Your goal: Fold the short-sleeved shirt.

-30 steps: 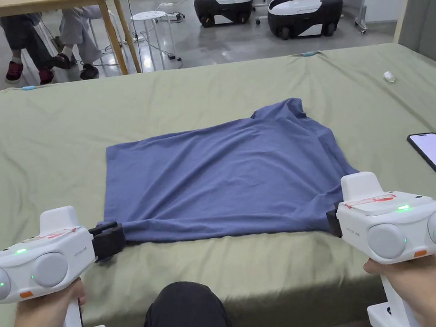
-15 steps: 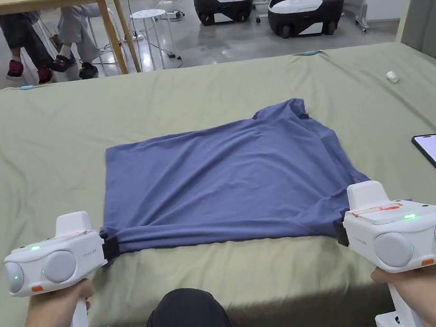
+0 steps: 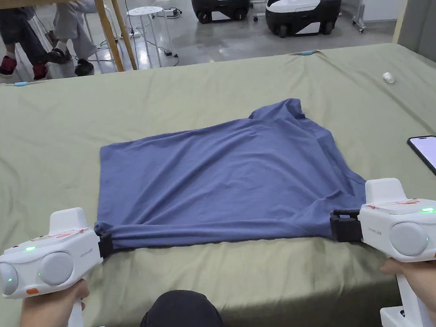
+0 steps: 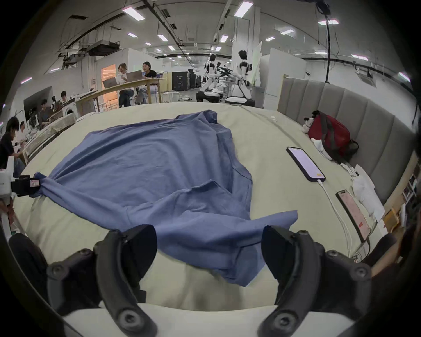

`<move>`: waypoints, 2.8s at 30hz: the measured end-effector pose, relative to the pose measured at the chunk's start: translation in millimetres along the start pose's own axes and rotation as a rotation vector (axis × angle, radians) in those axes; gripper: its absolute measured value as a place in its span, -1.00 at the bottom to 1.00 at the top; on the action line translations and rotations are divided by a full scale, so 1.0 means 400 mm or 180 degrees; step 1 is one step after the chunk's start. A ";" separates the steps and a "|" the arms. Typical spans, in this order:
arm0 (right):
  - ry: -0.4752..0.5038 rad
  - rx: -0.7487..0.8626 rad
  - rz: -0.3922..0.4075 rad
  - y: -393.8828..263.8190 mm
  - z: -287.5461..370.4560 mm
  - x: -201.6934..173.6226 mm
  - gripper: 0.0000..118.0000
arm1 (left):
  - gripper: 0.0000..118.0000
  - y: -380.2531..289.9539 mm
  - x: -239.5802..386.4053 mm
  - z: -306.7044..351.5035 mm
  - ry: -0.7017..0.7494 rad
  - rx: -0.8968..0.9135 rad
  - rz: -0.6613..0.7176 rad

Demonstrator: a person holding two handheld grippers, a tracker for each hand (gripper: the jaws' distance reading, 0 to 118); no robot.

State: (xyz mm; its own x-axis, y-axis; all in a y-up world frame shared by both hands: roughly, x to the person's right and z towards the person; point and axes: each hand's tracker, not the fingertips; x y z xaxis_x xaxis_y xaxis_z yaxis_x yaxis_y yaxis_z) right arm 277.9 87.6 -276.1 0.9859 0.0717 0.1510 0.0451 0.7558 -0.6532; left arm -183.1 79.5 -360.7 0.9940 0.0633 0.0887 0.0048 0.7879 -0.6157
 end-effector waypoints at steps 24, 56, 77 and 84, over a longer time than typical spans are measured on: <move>0.0088 0.0150 0.0174 0.062 -0.009 0.019 -0.86 | -0.93 0.054 -0.003 0.017 -0.0018 0.0095 -0.0040; 0.0077 -0.0156 0.0377 0.427 -0.493 -0.017 0.80 | 0.65 0.269 0.052 -0.326 0.0495 -0.0332 -0.0065; 0.0125 -0.0057 0.0334 0.240 -0.167 -0.010 -1.00 | -1.00 0.125 -0.009 -0.032 0.0344 -0.0197 0.0160; 0.0242 -0.0054 0.0413 0.244 -0.189 -0.045 -1.00 | 0.52 0.140 0.001 -0.104 0.0347 -0.0285 0.0142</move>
State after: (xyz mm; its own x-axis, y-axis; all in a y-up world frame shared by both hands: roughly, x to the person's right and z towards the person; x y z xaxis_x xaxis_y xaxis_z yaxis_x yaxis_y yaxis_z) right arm 277.0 110.9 -398.8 0.9930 0.1181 0.0084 -0.0814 0.7324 -0.6760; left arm -178.1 98.3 -427.6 0.9994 0.0263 -0.0230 -0.0349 0.7277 -0.6850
